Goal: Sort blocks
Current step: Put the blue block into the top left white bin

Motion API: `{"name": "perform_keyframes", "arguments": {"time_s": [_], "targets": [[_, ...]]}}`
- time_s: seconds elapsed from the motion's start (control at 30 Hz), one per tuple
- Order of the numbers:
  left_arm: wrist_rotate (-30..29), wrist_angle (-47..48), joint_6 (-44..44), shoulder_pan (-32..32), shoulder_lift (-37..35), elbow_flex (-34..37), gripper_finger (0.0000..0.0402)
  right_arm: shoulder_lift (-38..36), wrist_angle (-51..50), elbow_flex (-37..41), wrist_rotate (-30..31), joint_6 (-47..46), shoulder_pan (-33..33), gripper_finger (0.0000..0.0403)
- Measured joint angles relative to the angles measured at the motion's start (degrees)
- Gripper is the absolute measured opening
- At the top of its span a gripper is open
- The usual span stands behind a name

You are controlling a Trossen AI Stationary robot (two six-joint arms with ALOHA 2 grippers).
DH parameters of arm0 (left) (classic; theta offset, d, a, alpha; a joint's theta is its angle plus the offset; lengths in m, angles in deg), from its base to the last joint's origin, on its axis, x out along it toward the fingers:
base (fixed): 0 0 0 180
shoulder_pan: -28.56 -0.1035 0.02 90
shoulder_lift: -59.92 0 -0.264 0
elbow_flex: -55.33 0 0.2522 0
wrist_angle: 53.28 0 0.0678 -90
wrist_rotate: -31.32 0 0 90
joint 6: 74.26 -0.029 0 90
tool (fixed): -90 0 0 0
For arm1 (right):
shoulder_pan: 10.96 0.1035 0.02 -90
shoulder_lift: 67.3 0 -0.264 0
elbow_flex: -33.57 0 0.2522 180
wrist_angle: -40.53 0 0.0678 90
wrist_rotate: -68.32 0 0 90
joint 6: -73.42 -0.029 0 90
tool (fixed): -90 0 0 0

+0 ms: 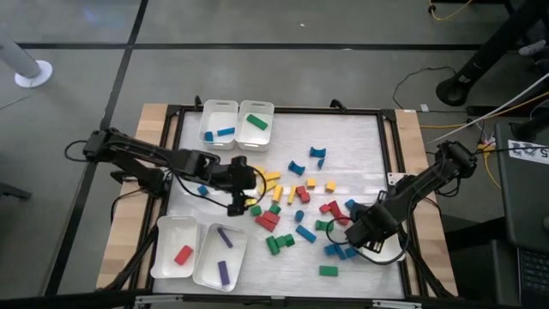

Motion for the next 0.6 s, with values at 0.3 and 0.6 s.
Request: {"name": "perform_keyframes", "arguments": {"time_s": [0.3,0.6], "targets": [[-0.47,2.07,4.45,0.18,-0.77,4.66,0.0217,-0.02,7.61,-7.66,14.44,5.84,-4.18,0.0221],[-0.6,0.21,9.68,0.16,-4.05,12.62,0.0217,2.87,30.47,-7.74,25.52,26.68,-10.75,0.0221]]}}
